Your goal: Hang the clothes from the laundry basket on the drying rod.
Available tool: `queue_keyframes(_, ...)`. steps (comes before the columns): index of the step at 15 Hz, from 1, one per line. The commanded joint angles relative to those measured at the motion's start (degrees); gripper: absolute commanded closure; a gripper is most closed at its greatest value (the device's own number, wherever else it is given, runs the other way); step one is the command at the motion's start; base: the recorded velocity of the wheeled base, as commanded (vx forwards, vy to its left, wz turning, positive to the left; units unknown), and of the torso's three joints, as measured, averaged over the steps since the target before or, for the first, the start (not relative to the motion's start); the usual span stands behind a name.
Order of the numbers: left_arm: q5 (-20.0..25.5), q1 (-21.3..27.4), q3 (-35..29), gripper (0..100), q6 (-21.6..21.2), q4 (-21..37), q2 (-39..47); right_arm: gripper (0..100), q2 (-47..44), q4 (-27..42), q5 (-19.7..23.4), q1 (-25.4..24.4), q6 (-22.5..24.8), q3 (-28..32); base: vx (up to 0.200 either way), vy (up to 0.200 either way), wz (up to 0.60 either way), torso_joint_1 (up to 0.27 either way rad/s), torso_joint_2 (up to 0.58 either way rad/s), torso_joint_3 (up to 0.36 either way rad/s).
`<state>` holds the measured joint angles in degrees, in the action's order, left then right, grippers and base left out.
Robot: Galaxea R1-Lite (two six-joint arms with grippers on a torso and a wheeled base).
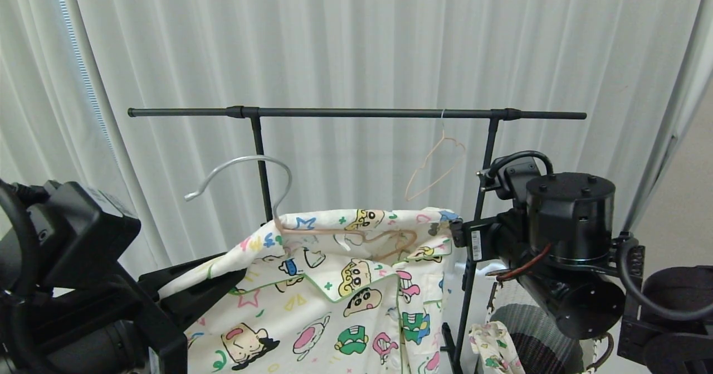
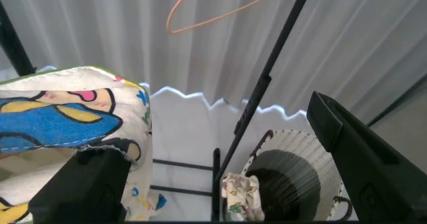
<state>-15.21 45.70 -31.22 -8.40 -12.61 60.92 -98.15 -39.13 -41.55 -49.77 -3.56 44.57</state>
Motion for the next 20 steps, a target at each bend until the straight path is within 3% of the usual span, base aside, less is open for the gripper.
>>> queue_keyframes(1, -0.52, 0.0, -0.07, 100, 0.05, -0.05, 1.22, 0, 0.68, -0.77, 0.06, -0.24, 0.84, -0.1, 0.0, 0.0, 0.0, 0.0, 0.0, 0.0)
queue_keyframes(4, -6.14, -0.26, -0.51, 100, 0.05, -0.58, 5.09, 0, 2.87, -2.7, 0.06, -3.31, 4.79, -0.1, 0.0, 0.0, 0.0, 0.0, 0.0, 0.0)
queue_keyframes(8, -9.04, -0.7, -0.95, 100, 0.05, -4.27, 9.13, 0, 5.51, -2.79, -0.03, -8.06, 6.99, -1.15, 0.0, 0.0, 0.0, 0.0, 0.0, 0.0)
queue_keyframes(9, -10.1, -0.7, -1.12, 100, 0.14, -6.2, 10.63, 0, 6.65, -2.79, -0.03, -11.13, 7.87, -3.17, 0.0, 0.0, 0.0, 0.0, 0.0, 0.0)
queue_keyframes(12, -9.4, -0.09, -1.3, 100, 0.4, -6.73, 10.54, 0, 7.88, -2.79, 2.26, -19.84, 7.43, -7.65, 0.0, 0.0, 0.0, 0.0, 0.0, 0.0)
queue_keyframes(14, -7.64, 0.35, -1.12, 100, 0.4, -6.73, 10.28, 0, 8.41, -2.79, 8.32, -25.55, 7.43, -10.64, 0.0, 0.0, 0.0, 0.0, 0.0, 0.0)
queue_keyframes(16, -5.26, 1.93, 0.28, 100, 0.31, -6.73, 10.36, 0, 8.67, -2.7, 12.54, -25.99, 7.69, -12.49, 0.0, 0.0, 0.0, 0.0, 0.0, 0.0)
queue_keyframes(18, -3.16, 3.87, 2.92, 100, 0.23, -7.08, 10.28, 0, 9.64, -1.91, 13.6, -24.76, 7.95, -12.66, 0.0, 0.0, 0.0, 0.0, 0.0, 0.0)
queue_keyframes(20, -0.96, 5.8, 6.79, 100, 0.05, -8.58, 10.19, 0, 13.51, 4.33, 17.99, -23.53, 9.27, -12.66, 0.0, 0.0, 0.0, 0.0, 0.0, 0.0)
